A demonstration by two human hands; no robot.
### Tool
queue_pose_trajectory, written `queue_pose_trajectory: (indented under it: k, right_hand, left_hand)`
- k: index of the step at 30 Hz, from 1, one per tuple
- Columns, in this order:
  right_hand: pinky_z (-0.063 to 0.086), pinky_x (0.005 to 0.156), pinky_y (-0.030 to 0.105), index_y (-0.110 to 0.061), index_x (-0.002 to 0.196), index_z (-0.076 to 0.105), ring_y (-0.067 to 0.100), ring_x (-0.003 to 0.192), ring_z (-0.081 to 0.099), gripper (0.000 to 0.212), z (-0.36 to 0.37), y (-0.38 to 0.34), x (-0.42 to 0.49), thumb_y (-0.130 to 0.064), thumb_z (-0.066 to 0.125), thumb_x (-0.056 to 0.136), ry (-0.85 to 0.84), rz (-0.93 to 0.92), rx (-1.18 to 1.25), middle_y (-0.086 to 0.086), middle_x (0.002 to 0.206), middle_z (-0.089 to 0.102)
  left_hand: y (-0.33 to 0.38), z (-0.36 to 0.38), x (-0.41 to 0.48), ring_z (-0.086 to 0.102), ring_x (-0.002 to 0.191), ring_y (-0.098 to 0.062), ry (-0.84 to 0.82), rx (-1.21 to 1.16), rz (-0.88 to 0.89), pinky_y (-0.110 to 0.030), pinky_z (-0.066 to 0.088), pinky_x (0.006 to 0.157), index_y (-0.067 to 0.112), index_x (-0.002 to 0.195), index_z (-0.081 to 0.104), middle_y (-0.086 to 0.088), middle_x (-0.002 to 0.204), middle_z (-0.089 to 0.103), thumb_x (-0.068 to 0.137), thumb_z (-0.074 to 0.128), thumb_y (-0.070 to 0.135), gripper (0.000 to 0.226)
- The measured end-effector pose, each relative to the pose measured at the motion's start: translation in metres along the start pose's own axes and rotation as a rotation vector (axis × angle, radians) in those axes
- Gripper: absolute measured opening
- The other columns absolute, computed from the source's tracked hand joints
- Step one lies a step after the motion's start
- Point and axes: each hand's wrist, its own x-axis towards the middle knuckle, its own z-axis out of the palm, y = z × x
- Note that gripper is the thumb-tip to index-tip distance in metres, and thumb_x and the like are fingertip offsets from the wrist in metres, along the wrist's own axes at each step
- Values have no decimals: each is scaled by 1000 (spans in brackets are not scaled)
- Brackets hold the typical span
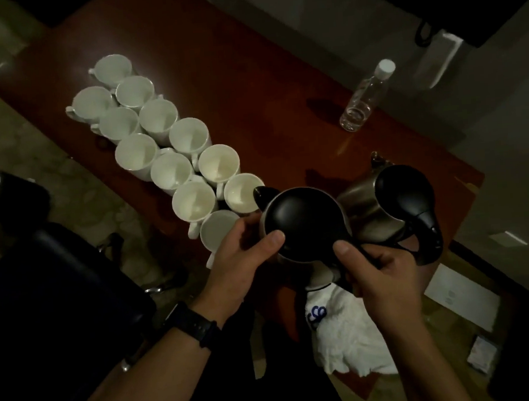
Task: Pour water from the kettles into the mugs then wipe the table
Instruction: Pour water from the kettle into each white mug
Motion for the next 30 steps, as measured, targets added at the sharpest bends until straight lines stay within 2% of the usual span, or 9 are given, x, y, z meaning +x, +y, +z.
queue_pose_trajectory:
  k: [2,4,6,12,15,19,24,27,30]
  right_hand:
    - [30,48,42,3,51,44,22,43,36,79,-2,0,3,-69,69,74,-19,-11,-15,20,46,37]
    - [28,49,36,2,52,44,19,44,36,76,-2,0,7,-66,69,75,-40,-17,-16,20,47,37]
    - [28,50,35,0,52,44,18,45,36,74,-2,-1,9,-66,68,75,-52,-18,-27,21,48,38]
    - [37,49,44,0,57,47,23,46,40,95,3,-4,17,-93,63,59,-53,51,-50,24,50,42]
    - [36,48,48,0,55,46,24,45,37,96,4,-7,21,-95,62,58,-71,64,-77,23,50,40]
    - [40,49,54,-1,56,46,36,46,36,94,7,-12,27,-93,64,59,-87,84,-65,25,52,39]
    - [40,48,53,-2,57,51,26,46,41,93,8,-17,32,-95,62,56,-91,107,-85,23,52,43]
    - [35,50,45,-2,57,50,23,45,38,94,7,-18,33,-96,61,55,-92,118,-101,23,52,42]
    - [34,52,42,-2,57,50,22,45,39,87,6,-18,34,-88,66,61,-98,123,-116,24,52,44]
  left_hand:
    - [-3,3,-1,73,101,-2,24,-8,36,-13,55,73,49,100,76,15,109,78,63,88,55,40]
    - [-9,5,0,72,103,-2,68,-23,61,-14,56,74,50,103,76,16,110,77,55,89,68,53]
    - [-14,6,2,72,107,-5,113,-37,79,-17,57,78,50,107,76,14,113,77,52,88,73,60]
    - [-16,5,4,72,109,-7,126,-66,84,-16,56,79,49,110,76,12,114,77,62,85,70,53]
    - [-16,5,7,72,112,-10,126,-89,80,-19,57,82,46,111,76,9,117,77,64,85,69,54]
    - [-14,7,12,71,111,-9,129,-124,60,-18,57,82,45,111,77,9,116,77,63,85,71,55]
    - [-8,11,16,72,110,-11,88,-117,48,-18,56,81,40,114,76,6,115,78,72,79,68,51]
    - [-6,12,16,73,109,-13,85,-120,38,-19,56,81,35,114,77,3,114,78,74,77,68,52]
    - [-7,14,16,73,110,-16,76,-136,36,-21,57,82,31,114,77,-1,116,78,76,76,66,52]
